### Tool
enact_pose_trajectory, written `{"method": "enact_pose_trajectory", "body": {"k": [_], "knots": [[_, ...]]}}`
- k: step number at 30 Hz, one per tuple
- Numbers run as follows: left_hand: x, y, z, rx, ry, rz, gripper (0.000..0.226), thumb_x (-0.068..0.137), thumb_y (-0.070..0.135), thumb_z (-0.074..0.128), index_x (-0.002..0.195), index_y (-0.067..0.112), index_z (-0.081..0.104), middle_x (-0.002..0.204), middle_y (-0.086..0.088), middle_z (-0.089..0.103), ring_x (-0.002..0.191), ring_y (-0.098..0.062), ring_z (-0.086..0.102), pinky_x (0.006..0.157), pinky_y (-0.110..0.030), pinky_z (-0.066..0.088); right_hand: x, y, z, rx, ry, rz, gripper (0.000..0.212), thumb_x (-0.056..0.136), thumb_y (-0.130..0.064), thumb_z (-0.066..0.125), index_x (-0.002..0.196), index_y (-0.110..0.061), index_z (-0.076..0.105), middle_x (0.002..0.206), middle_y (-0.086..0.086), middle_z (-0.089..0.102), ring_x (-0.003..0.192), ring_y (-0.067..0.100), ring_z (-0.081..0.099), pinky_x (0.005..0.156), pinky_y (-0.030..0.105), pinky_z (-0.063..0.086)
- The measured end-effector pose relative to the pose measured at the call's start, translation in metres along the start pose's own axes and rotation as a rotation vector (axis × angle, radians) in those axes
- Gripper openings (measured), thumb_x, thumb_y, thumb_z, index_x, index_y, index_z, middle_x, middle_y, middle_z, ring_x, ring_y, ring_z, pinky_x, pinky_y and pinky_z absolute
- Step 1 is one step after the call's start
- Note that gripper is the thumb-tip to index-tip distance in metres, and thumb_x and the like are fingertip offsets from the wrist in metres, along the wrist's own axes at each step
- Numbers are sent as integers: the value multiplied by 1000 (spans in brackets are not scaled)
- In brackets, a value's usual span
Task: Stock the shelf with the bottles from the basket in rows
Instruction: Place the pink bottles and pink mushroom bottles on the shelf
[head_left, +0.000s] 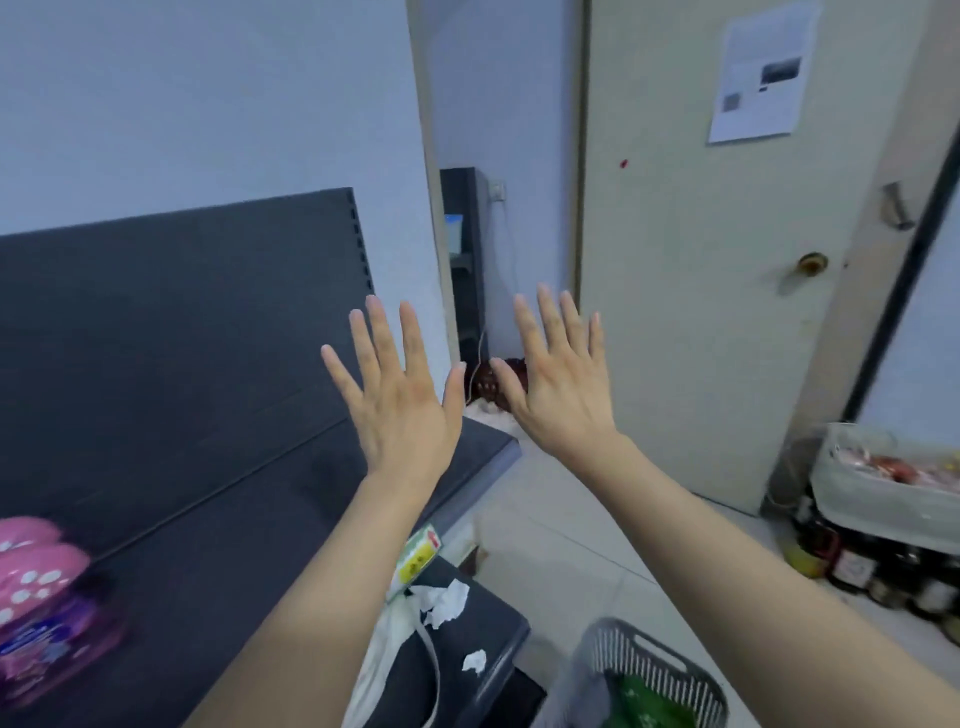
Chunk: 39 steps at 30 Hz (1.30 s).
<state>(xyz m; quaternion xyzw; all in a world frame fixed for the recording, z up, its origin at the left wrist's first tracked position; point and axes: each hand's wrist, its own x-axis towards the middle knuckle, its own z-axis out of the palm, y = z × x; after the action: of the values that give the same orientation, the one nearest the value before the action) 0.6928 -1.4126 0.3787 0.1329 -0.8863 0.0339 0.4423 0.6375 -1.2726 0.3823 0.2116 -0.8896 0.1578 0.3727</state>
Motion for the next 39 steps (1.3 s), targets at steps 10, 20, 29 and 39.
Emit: {"method": "enact_pose_trajectory", "body": {"k": [10, 20, 29, 39], "knots": [[-57, 160, 109, -117, -207, 51, 72, 95, 50, 32, 150, 9, 9, 156, -20, 4, 145, -34, 2, 111, -55, -8, -74, 170, 58, 9, -242, 156, 65, 94, -50, 31, 147, -14, 21, 155, 13, 19, 143, 32, 14, 115, 51, 7], [-194, 199, 213, -77, -583, 76, 72, 91, 49, 38, 147, 6, 22, 153, -23, 18, 142, -34, 9, 112, -54, -3, -200, 233, 163, 59, -691, 303, 80, 83, -59, 6, 149, -15, 10, 157, 12, 11, 144, 32, 8, 115, 48, 5], [-346, 192, 295, -47, -995, -54, 75, 91, 57, 21, 142, 4, 34, 149, -22, 31, 139, -35, 25, 112, -55, 10, -323, 243, 262, 64, -1044, 368, 70, 95, -53, 26, 149, -16, -1, 158, 10, 0, 145, 27, -1, 117, 45, 0], [-510, 178, 354, -83, -1389, -476, 93, 82, 63, 9, 142, -5, 28, 147, -27, 30, 137, -39, 31, 109, -55, 26, -456, 224, 371, 75, -1315, 461, 64, 95, -49, 33, 144, -10, 22, 144, 14, 35, 133, 29, 32, 111, 42, 26]]}}
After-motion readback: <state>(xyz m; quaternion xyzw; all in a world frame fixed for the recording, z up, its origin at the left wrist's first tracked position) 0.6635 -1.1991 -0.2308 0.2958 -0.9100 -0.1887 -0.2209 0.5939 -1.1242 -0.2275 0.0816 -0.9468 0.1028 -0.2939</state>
